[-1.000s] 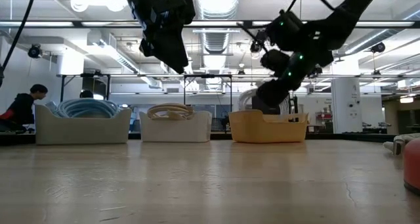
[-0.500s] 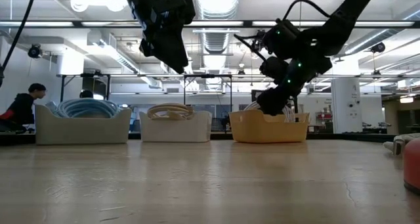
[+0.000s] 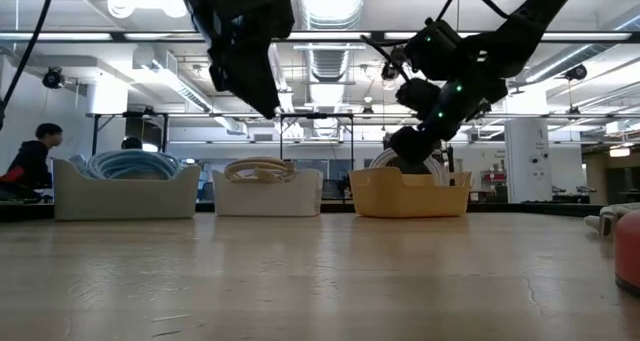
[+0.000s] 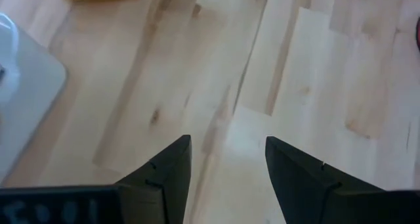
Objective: Pick & Place USB Port
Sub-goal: Put the white USB cable into the yellow bin
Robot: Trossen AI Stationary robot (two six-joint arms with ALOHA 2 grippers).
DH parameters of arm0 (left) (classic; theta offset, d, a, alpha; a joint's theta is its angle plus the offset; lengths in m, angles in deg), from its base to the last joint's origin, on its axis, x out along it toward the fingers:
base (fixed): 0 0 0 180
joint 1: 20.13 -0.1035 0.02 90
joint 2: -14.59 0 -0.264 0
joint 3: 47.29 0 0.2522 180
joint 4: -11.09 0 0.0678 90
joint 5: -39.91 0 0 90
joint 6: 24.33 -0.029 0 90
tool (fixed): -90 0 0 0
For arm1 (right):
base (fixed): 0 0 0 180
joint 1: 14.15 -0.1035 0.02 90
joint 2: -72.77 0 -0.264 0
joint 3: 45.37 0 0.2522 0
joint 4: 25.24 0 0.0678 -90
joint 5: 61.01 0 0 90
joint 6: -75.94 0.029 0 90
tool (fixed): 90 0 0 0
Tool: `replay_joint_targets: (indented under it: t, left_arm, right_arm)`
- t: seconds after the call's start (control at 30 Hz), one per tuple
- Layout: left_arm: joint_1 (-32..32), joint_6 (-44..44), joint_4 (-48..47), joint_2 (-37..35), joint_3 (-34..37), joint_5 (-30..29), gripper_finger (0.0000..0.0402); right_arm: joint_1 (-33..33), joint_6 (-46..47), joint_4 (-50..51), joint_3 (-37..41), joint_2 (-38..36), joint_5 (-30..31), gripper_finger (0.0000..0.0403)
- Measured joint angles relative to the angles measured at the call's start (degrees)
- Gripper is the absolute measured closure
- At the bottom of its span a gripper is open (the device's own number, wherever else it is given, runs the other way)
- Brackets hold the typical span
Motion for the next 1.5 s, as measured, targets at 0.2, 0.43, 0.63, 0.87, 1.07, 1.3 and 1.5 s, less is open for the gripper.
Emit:
replay_joint_targets:
  t: [0.2, 0.43, 0.63, 0.87, 1.07, 1.3, 1.5]
  left_arm:
    - [1.3, 3.1, 0.6, 0.0, 2.5, 0.2, 0.0213]
    - [1.8, 4.9, 0.7, 0.0, 4.0, 2.8, 0.0213]
    - [3.7, 6.1, -2.5, 0.0, 4.0, 14.0, 0.0213]
    - [13.1, 13.6, -8.8, 0.0, 4.1, 17.9, 0.0213]
    - [24.8, 24.5, -11.9, 0.0, 4.2, 16.5, 0.0213]
    - [36.4, 47.6, -11.6, 0.0, 7.0, 13.6, 0.0213]
    - [42.5, 62.2, -9.2, 0.0, 12.4, 13.7, 0.0213]
  right_arm:
    - [0.0, 3.0, 0.2, 0.0, -0.3, -17.9, 0.0202]
    - [-0.2, 2.6, 0.3, 0.0, -2.4, -21.0, 0.0202]
    - [-3.0, 5.7, 0.4, 0.0, -5.2, -21.9, 0.0202]
    - [-8.0, 6.0, 0.3, 0.0, -6.7, -25.4, 0.0202]
    - [-10.0, 6.3, 0.0, 0.0, -6.2, -25.4, 0.0202]
    - [-10.2, 9.9, -0.1, 0.0, -4.8, -25.4, 0.0202]
    - [-10.2, 10.5, -0.2, 0.0, -4.6, -25.4, 0.0202]
